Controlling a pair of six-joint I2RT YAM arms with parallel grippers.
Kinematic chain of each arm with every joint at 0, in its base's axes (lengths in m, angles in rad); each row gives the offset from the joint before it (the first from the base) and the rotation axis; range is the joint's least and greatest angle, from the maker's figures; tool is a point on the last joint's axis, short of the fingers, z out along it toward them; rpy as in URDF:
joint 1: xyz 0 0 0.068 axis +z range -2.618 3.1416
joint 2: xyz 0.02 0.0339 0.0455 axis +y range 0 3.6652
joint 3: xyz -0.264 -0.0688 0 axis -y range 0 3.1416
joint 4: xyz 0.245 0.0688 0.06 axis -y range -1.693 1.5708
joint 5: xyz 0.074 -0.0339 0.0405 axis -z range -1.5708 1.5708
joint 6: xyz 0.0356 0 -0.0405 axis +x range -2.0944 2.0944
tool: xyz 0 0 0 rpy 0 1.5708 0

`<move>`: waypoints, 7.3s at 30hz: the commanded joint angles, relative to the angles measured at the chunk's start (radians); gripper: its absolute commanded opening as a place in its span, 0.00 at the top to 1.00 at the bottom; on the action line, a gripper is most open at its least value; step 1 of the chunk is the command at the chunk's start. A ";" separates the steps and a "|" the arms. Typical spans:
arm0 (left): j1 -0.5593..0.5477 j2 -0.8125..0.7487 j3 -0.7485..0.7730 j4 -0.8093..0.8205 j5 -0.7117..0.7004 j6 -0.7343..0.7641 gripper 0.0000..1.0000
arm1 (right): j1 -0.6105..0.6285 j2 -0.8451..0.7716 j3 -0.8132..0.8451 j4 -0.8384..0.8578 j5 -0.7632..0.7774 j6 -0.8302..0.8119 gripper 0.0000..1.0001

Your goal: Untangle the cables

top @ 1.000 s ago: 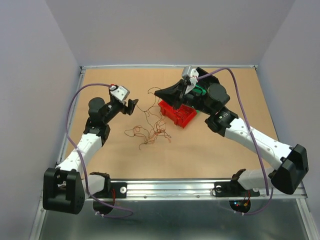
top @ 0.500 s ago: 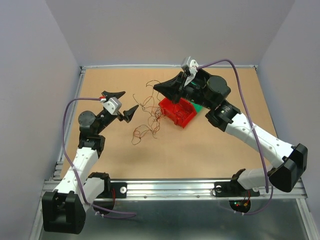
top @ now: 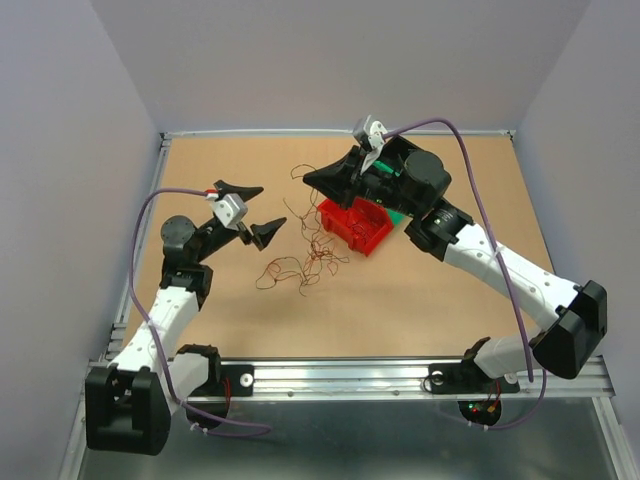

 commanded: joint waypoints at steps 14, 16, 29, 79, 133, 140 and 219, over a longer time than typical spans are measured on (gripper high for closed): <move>-0.283 0.324 0.271 -0.040 -0.416 0.031 0.23 | 0.007 0.005 0.030 0.096 -0.046 0.071 1.00; -0.283 0.412 0.314 -0.086 -0.509 0.019 0.30 | 0.007 0.002 0.047 0.098 -0.060 0.085 0.99; -0.234 0.427 0.251 -0.145 -0.585 0.144 0.49 | 0.007 -0.024 0.384 0.058 0.020 0.128 1.00; -0.124 -0.062 -0.051 0.202 -0.072 0.023 0.20 | 0.031 0.157 0.207 0.315 0.044 0.220 1.00; 0.074 0.462 0.263 -0.076 -0.426 -0.119 1.00 | 0.071 -0.105 0.376 0.259 0.471 -0.083 0.99; 0.278 0.651 0.417 -0.177 -0.299 -0.192 1.00 | 0.071 -0.374 0.144 0.227 0.531 -0.134 0.99; 0.056 0.357 0.243 -0.172 -0.249 0.081 1.00 | -0.209 0.178 -0.283 0.006 0.540 0.009 0.99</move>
